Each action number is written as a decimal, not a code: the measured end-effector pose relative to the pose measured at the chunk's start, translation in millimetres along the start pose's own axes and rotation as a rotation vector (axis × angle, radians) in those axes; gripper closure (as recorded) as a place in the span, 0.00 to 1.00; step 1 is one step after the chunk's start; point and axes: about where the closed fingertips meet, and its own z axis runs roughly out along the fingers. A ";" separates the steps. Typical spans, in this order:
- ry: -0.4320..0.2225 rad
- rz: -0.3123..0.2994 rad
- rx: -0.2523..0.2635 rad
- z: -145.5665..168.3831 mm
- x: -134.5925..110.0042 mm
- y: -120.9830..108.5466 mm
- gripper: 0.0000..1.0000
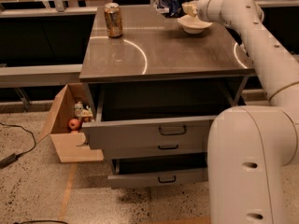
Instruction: Place blue chip bag into paper bowl
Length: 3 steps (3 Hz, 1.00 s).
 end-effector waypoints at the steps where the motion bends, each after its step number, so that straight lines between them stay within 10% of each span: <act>1: 0.026 -0.010 0.046 6.0 11.3 -13.3 1.00; 3: 0.062 -0.030 0.109 13.2 27.2 -28.0 1.00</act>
Offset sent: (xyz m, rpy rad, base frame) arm 0.0274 -0.0354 -0.0118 -0.0553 -0.0049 -0.1222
